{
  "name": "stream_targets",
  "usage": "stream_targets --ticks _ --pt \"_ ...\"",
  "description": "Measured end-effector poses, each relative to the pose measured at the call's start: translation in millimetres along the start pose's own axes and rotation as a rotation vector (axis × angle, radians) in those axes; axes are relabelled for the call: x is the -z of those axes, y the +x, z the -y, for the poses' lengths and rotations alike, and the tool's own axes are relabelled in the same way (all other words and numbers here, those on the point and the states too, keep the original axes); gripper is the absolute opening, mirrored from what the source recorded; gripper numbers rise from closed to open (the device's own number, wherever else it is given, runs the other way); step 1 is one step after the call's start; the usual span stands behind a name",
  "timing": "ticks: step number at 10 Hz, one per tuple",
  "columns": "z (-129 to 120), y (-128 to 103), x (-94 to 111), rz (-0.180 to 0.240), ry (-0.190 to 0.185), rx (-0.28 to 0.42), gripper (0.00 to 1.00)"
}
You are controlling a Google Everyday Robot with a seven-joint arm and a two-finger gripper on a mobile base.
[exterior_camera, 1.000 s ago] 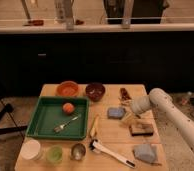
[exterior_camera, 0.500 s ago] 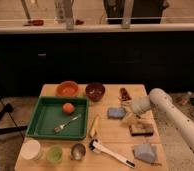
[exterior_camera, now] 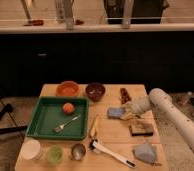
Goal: Wipe red bowl with sponge
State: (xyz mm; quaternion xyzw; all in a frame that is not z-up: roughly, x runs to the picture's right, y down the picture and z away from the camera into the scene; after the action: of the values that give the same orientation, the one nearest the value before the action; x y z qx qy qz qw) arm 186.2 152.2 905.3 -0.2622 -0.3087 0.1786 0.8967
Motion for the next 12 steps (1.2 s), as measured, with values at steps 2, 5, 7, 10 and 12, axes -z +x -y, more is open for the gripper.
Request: stream_targets --ticks 2,5,7,10,12 --pt "0 0 0 0.000 0.001 -0.003 0.17" --pt "0 0 0 0.000 0.001 -0.004 0.17" --pt "0 0 1 0.001 0.004 -0.003 0.17" --pt "3 -22 13 0.003 0.026 0.050 0.17" --pt "6 -51 33 0.006 0.049 0.097 0.17"
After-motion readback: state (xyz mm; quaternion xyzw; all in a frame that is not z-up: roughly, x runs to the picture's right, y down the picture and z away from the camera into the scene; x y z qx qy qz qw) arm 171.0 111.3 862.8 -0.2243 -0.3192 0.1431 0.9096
